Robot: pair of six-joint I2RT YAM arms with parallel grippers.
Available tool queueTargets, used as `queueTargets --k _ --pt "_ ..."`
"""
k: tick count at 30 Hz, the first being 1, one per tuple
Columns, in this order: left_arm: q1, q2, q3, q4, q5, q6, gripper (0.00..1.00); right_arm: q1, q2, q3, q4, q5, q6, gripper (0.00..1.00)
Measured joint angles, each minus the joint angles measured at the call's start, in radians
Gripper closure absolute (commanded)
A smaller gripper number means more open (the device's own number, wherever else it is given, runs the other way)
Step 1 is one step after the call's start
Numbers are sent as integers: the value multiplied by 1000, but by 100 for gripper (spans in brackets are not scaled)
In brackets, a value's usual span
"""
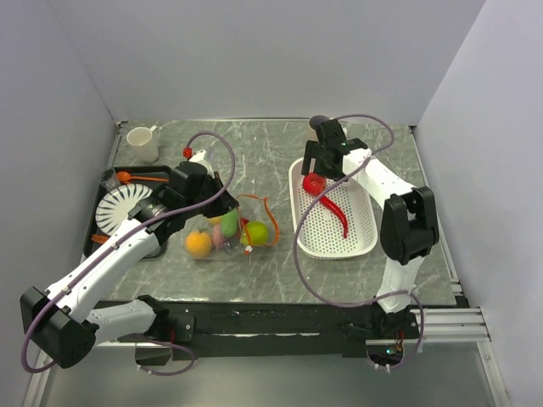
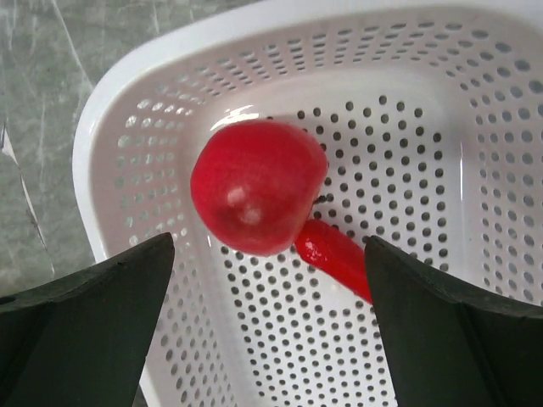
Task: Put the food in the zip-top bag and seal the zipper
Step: Pick up the fake fruit from the bin.
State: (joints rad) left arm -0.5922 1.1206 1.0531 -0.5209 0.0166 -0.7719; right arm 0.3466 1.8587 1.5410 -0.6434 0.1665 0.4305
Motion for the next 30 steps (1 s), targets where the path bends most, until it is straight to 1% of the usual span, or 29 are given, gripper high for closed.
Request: queueTargets --k 8,17,30 --pt "0 0 0 0 -4 0 99 -21 125 147 -8 -32 -34 0" --pt "0 3 0 0 -6 0 99 -22 147 93 -15 -55 -34 0" --pt "0 17 0 0 -6 1 99 -22 241 101 -22 -89 -52 0"
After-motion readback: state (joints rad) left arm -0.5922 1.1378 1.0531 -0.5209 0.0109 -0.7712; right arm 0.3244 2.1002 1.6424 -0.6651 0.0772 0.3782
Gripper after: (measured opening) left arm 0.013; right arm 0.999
